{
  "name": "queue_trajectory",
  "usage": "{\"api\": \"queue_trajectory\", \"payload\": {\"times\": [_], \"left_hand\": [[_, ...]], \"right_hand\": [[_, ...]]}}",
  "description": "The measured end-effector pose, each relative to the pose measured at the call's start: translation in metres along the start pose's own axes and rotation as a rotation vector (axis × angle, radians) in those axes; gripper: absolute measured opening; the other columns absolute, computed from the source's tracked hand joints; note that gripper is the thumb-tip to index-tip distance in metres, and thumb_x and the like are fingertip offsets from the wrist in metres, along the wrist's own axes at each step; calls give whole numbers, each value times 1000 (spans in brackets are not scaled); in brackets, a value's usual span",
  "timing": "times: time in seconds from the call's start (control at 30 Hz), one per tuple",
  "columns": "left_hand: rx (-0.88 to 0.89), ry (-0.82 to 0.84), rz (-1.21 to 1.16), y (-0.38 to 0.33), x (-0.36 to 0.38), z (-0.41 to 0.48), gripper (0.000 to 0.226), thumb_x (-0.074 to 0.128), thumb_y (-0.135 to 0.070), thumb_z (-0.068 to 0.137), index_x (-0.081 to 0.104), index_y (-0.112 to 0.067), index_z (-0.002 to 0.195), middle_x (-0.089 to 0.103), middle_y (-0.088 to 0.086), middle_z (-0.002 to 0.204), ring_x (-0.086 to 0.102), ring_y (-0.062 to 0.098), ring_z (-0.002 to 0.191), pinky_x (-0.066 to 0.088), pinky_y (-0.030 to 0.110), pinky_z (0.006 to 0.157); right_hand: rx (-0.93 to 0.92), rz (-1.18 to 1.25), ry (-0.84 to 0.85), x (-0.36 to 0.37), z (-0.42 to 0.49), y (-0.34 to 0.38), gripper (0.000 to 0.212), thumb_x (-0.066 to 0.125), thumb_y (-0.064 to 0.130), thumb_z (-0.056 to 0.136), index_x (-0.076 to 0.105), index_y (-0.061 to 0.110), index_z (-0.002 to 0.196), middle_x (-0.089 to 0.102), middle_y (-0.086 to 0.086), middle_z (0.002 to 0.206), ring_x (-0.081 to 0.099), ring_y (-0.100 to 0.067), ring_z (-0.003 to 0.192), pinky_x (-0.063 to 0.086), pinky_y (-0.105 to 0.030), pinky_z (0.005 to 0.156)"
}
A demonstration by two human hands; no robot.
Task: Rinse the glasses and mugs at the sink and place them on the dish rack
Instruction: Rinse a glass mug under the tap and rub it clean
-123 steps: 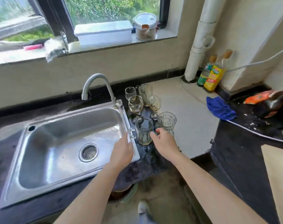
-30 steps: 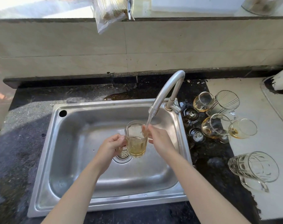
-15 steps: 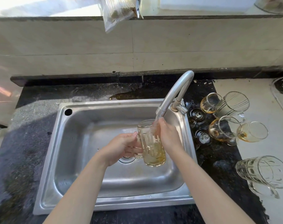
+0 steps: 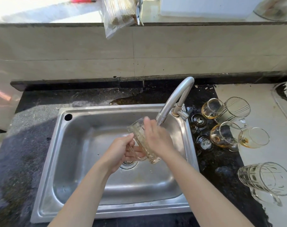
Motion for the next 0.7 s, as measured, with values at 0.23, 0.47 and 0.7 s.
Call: {"api": "queue_trajectory", "payload": {"times": [0.23,0.47,0.7], "left_hand": [[11,-28,-102,-10,-3,0,44,38,-31,102,41,-16,61,71,18,72,71,26,61,55,37,67],[57,-101,-125,-8,0,3,44,39,-31,102,41,-16,60,68,23,84,70,23,61,52,38,74],[124,-65,-132,-17,2,-1,42,36,-28,103,39,-15,63,72,18,85,73,25,73,48,45,89]], "right_hand": [[-184,-57,-179,-12,-25,21,52,15,45,99,33,11,134,58,-15,107,58,-35,94,44,-40,68],[-107,-250,-217,-10,-8,3,61,-1,30,95,53,6,111,63,-14,98,63,-33,87,48,-38,65],[429,759,-22,5,-2,-43,38,34,38,96,61,13,83,66,-10,86,57,-24,79,44,-34,68]]}}
Point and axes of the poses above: each hand's wrist, its own z-axis towards the middle knuckle, its own x-axis out of the palm, y = z × x, the point moved 5 cm from there along z, towards the middle knuckle
